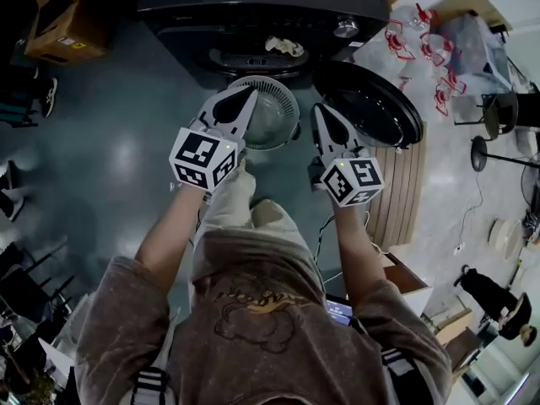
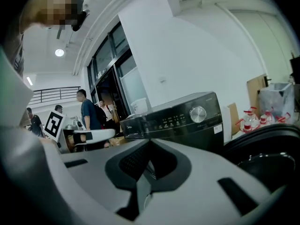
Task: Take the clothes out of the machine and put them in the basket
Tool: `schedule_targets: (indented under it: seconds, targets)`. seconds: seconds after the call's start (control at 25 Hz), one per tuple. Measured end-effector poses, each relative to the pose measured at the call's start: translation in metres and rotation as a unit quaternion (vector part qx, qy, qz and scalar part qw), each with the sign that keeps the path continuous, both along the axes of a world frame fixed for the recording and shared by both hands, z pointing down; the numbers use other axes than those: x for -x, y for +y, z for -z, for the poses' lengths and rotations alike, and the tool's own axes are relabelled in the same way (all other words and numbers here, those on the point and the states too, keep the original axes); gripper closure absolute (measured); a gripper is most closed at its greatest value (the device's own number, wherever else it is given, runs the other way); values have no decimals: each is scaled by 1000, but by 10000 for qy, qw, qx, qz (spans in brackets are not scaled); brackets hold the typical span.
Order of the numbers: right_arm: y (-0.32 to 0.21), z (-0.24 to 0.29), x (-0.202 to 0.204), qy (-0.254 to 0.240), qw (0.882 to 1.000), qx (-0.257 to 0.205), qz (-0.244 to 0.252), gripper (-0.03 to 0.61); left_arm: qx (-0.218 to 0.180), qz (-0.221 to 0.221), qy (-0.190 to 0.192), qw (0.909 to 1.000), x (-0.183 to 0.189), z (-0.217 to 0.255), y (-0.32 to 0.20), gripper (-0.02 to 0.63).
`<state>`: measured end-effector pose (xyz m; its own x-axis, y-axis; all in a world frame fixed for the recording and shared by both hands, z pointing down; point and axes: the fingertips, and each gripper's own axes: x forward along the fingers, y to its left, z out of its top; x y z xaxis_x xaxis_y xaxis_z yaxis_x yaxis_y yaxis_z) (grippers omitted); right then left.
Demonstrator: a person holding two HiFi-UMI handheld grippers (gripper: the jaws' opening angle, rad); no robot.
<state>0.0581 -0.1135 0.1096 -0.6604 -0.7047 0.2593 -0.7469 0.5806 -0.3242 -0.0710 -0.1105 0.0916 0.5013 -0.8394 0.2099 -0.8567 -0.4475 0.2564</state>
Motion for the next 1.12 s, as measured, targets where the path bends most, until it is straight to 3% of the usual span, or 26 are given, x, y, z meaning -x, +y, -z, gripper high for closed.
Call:
schedule_targets:
  seconds: [0.48,0.64,0.88,1.12]
  targets:
    - [-65,-183,29,355,9975,-593,150,581,-631,49,-165,9979,20,-173,-83,607]
    - [-81,-245,27,396,9969,-648,224,581,-961,-174,-400,9944,13,-227,-97,607]
    - [-111,-311,19,288,9931,-1133,-24,581,-1195,-125,-196,9926,9,-296,-117,607]
    - [-107,-348,28,243,9890,-1454,129,580,-1334,17,-179,9909,8,-336,-110,607]
